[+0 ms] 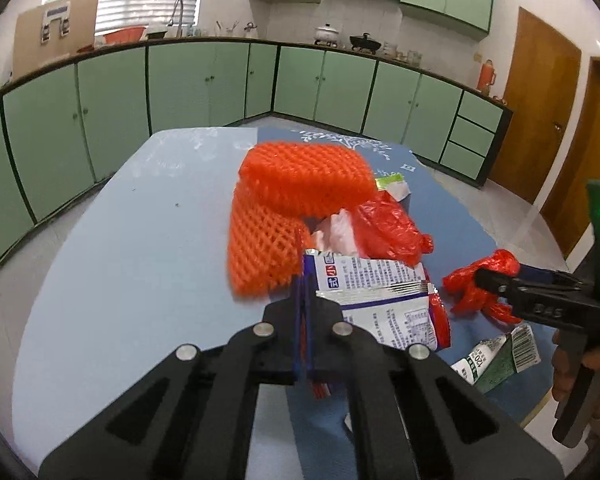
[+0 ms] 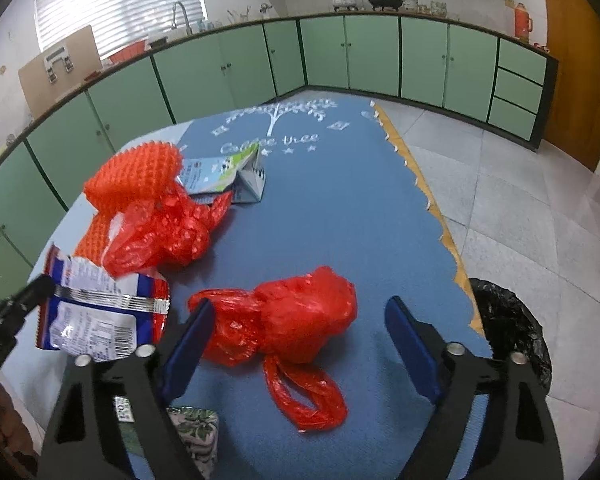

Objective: Collect trash
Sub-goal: 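Grasp the white snack wrapper with the left gripper while the right gripper approaches the red bag, then close the right gripper on the red plastic bag and lift it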

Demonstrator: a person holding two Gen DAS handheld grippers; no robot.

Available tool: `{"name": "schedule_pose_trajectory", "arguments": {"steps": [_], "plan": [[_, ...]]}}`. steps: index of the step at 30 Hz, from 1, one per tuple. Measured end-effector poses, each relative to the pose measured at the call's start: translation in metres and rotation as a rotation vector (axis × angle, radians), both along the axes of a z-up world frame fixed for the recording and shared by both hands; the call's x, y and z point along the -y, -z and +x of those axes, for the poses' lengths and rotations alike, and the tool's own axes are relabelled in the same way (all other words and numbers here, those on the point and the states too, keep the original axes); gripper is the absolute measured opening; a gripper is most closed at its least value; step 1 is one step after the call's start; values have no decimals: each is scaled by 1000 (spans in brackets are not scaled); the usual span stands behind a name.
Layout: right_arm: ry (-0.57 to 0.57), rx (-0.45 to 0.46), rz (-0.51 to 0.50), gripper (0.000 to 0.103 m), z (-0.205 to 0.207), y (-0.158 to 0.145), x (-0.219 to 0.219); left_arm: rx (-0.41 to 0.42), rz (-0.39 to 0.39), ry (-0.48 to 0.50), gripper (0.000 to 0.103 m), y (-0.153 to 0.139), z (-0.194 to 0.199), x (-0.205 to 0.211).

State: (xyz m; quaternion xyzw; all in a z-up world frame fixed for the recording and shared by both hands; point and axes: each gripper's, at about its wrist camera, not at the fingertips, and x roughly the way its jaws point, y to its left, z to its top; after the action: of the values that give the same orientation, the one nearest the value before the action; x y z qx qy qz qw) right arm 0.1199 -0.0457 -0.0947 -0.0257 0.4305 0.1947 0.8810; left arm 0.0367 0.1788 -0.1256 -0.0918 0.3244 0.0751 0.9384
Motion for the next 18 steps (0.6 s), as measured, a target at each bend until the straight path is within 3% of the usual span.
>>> {"name": "schedule_pose_trajectory", "arguments": {"steps": [2, 3, 4, 5, 18], "plan": [[-21, -26, -2, 59, 2, 4, -3, 3, 3, 3, 0, -1, -1, 2], [-30, -33, -2, 58, 2, 5, -4, 5, 0, 4, 0, -2, 0, 2], [-34, -28, -19, 50, 1, 6, -6, 9, -3, 4, 0, -3, -1, 3], [-42, -14, -25, 37, 0, 4, -6, 18, -3, 2, 0, -6, -2, 3], [-34, 145, 116, 36, -14, -70, 34, 207, 24, 67, 0, -85, -23, 26]]}}
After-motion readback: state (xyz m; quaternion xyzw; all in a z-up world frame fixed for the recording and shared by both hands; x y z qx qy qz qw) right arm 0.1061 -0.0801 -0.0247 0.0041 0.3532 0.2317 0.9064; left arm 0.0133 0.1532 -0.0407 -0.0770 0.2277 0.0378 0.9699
